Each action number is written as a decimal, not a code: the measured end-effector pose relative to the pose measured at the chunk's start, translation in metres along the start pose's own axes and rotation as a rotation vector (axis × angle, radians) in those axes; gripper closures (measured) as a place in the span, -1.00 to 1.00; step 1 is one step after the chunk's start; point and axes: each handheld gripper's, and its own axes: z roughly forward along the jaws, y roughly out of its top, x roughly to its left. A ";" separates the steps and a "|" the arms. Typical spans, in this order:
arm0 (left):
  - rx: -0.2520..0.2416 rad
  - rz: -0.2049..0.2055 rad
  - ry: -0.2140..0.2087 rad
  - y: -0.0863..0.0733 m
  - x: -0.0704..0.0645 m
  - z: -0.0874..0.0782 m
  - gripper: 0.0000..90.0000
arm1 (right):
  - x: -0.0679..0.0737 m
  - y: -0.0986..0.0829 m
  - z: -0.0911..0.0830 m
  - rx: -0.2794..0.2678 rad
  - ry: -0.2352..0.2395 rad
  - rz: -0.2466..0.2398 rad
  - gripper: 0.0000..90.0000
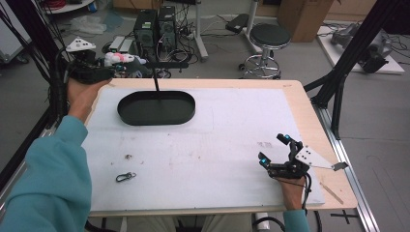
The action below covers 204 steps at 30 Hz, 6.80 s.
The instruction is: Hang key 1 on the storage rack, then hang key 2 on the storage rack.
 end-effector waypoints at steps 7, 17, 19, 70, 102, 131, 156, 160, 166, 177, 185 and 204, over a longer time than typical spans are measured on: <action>-0.007 0.009 0.006 0.009 -0.001 0.003 0.20 | 0.001 0.000 0.000 0.001 0.007 0.010 -0.99; 0.000 -0.011 0.033 0.006 0.000 0.011 0.20 | 0.001 -0.001 0.001 0.002 0.010 0.004 -0.99; 0.014 -0.007 0.037 0.004 0.000 0.013 0.20 | 0.001 -0.002 0.001 0.005 0.010 0.003 -0.99; 0.129 -0.017 0.028 -0.053 -0.013 0.022 0.20 | 0.005 -0.012 0.004 0.026 0.010 -0.003 -0.99; 0.197 -0.084 0.027 -0.084 -0.009 0.060 -0.05 | 0.004 -0.015 0.004 0.032 0.002 0.003 -0.99; -0.202 -0.024 -0.242 -0.112 -0.028 -0.027 -0.96 | 0.001 -0.016 0.001 0.000 -0.009 0.044 -0.99; -0.316 -0.033 -0.289 -0.190 -0.046 -0.080 -0.96 | 0.002 -0.016 0.002 0.014 -0.003 0.035 -0.99; -0.320 -0.035 -0.284 -0.196 -0.047 -0.083 -0.96 | 0.002 -0.016 0.002 0.016 -0.003 0.031 -0.99; -0.303 -0.027 -0.282 -0.199 -0.047 -0.085 -0.96 | 0.002 -0.016 0.002 0.016 -0.002 0.026 -0.99; -0.289 -0.024 -0.305 -0.199 -0.048 -0.083 -0.96 | 0.002 -0.016 0.002 0.013 -0.004 0.024 -0.99; -0.264 -0.011 -0.365 -0.200 -0.044 -0.085 -0.96 | 0.002 -0.016 0.002 0.013 -0.005 0.023 -0.99; -0.059 0.193 -0.595 -0.183 -0.045 -0.083 -0.96 | 0.003 -0.016 0.002 0.015 -0.006 0.018 -0.99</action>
